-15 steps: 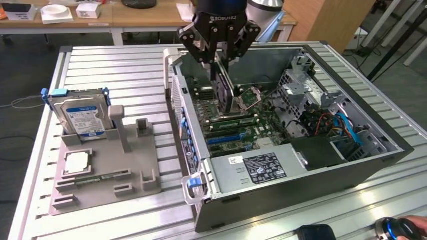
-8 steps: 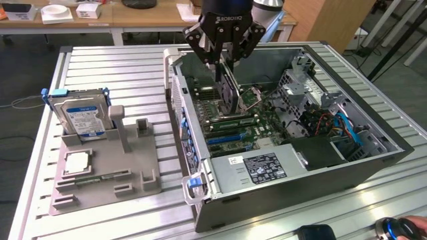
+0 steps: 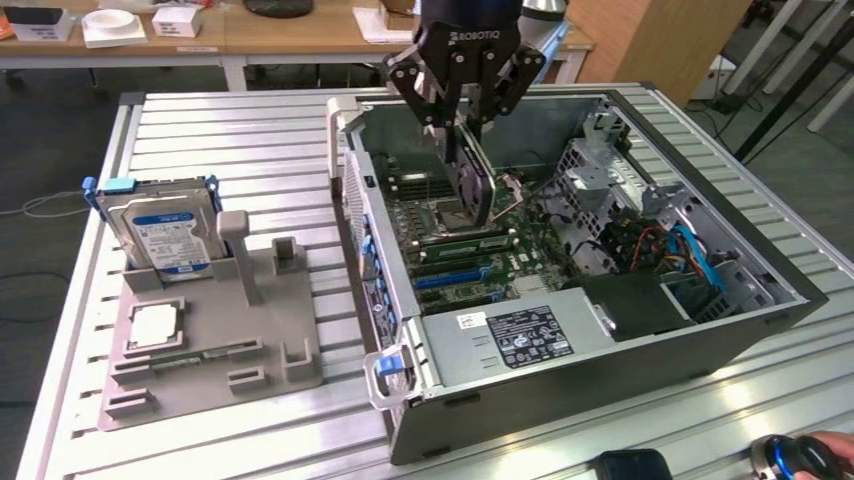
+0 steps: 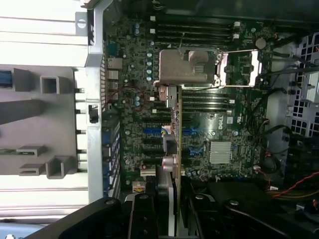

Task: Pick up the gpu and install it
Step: 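Pick up the gpu and move the gpu toward the slot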

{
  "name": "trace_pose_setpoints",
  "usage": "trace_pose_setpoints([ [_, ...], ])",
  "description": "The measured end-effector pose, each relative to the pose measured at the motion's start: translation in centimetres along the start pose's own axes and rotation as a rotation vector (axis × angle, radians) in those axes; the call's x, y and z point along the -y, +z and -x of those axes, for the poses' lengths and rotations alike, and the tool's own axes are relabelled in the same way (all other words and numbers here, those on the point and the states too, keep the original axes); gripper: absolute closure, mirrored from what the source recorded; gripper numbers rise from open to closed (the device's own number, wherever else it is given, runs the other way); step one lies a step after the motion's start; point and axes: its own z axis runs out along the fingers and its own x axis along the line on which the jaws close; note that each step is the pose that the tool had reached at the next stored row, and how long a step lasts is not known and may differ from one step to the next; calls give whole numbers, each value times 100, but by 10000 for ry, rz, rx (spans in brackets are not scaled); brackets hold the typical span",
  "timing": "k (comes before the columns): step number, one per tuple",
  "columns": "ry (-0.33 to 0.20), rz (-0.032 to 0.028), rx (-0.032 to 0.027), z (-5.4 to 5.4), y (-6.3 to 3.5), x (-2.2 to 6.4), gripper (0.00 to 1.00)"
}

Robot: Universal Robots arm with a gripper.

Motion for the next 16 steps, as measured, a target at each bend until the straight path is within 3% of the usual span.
trace_pose_setpoints([
  [12,-17,-205,0,225,8,-114,70],
  [16,-17,-206,2,255,4,-179,70],
])
